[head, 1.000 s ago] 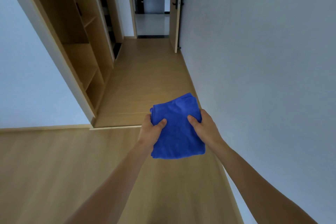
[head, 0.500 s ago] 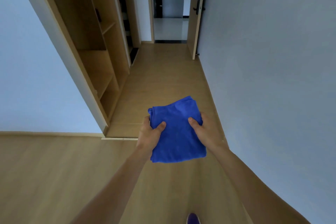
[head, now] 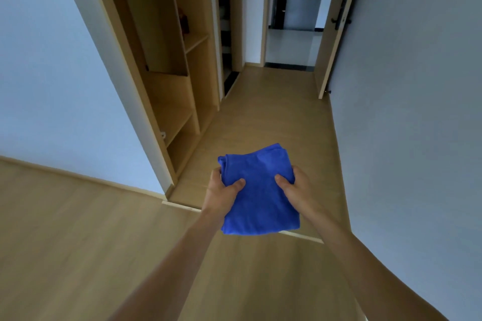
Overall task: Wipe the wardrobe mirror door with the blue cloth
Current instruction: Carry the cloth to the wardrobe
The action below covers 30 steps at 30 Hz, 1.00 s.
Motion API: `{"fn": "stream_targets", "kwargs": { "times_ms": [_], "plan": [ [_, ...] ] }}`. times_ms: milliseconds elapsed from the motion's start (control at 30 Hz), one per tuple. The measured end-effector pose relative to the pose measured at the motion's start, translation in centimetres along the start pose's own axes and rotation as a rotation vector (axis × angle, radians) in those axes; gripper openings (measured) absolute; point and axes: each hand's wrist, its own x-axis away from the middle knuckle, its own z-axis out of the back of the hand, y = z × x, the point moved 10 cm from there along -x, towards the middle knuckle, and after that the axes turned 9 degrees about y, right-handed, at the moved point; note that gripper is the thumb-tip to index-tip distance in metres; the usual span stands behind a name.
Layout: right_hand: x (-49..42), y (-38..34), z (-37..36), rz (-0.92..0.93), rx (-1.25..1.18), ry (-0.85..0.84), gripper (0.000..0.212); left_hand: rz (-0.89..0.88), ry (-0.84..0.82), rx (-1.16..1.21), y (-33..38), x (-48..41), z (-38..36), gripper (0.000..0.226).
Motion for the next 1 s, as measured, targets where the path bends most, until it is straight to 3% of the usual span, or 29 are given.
{"fn": "stream_targets", "kwargs": {
  "times_ms": [133,367,700,1000],
  "plan": [
    [-3.6,-0.4,-0.8,0.017,0.042,-0.038,0.010,-0.004,0.051,0.001,0.6,-2.8,-0.6,0.036],
    [-11.0,-0.7,-5.2,-0.025,0.064,-0.080,0.021,0.002,0.067,0.020,1.4,-10.8,-0.8,0.035],
    [-22.8,-5.1,-11.1,-0.035,0.075,-0.034,0.023,-0.010,0.016,0.007,4.9,-25.3,-0.9,0.036],
    [-30.4,-8.0,-16.3,-0.026,0.083,-0.084,0.023,-0.010,0.087,-0.044,7.2,-34.1,0.7,0.032]
  ]
}}
